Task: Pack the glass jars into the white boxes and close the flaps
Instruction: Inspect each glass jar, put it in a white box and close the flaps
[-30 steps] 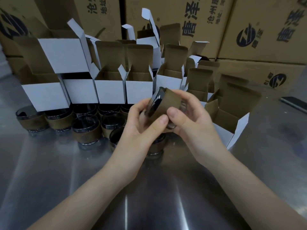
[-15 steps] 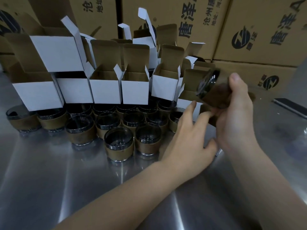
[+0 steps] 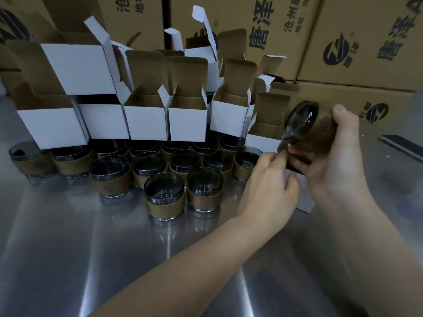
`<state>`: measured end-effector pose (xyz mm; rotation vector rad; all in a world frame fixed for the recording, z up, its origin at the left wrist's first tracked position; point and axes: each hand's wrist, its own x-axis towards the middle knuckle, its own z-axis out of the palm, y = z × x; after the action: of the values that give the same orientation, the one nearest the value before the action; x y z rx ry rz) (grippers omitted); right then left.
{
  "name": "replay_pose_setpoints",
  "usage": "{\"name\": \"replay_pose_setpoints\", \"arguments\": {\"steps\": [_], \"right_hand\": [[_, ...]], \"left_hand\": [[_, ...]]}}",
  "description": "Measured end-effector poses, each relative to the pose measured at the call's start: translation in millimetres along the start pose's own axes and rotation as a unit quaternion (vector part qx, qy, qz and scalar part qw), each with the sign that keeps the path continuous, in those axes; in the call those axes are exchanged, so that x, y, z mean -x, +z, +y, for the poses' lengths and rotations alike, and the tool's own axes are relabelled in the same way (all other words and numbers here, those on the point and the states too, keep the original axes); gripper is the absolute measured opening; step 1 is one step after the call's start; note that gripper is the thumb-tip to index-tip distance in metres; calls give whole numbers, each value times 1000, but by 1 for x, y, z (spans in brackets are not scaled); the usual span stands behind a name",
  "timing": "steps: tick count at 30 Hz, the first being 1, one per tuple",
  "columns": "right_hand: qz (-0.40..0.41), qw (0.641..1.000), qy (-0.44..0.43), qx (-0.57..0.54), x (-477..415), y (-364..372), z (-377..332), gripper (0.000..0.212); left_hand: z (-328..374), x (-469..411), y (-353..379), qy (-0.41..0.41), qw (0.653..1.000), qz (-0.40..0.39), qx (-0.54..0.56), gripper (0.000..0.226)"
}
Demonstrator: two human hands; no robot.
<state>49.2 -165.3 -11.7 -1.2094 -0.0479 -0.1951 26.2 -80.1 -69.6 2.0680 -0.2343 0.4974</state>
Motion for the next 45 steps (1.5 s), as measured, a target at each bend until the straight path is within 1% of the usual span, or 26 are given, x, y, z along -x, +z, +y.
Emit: {"name": "replay_pose_setpoints", "arguments": {"steps": [3,7,9,12,14,16,18,21,23,25,27,30,32,35,37,39,43,45], "right_hand": [[-17,999,6,29,4,0,-3,24],[-75,995,12,59,10,4,-9,25],[-92,993,9,71,14,8,-12,25],[-141,984,-5,110,23,11,-13,13],[-156,980,-16,126,28,10,-14,19],[-151,979,-35,132,30,8,-16,26],[-142,973,-63,172,29,6,-18,34],[-136,941,-104,293,22,1,-21,51],[-149,921,-103,344,18,-2,-23,63],[-172,896,-108,394,15,-2,-25,70],[-183,849,-142,475,12,-1,-25,70],[-199,755,-202,591,13,3,-25,65],[-209,701,-227,643,13,8,-24,62],[-219,637,-245,697,9,12,-19,56],[-201,602,-236,736,6,15,-16,53],[-186,597,-199,755,4,17,-15,54],[-197,610,-82,763,1,26,-18,54],[-204,613,-51,762,0,31,-19,54]], "left_hand": [[1,13,-7,0,998,67,11,33],[0,27,-24,44,988,148,2,27],[-3,32,-34,63,982,176,-13,23],[-12,41,-46,83,976,196,-40,18],[-19,45,-53,83,975,200,-49,17],[-24,47,-57,79,975,201,-53,16],[-25,47,-59,79,975,197,-61,16],[-25,46,-60,88,975,190,-72,13],[-26,45,-60,88,975,190,-68,12],[-26,45,-60,84,977,188,-58,11],[-26,45,-59,83,978,186,-52,11],[-27,46,-58,87,978,184,-51,10],[-27,46,-58,88,979,179,-48,9],[-28,46,-58,90,980,174,-36,8],[-29,45,-59,93,979,178,-33,7],[-29,45,-59,97,979,177,-34,7],[-28,45,-59,106,979,167,-50,7],[-28,46,-59,104,980,160,-52,7]]}}
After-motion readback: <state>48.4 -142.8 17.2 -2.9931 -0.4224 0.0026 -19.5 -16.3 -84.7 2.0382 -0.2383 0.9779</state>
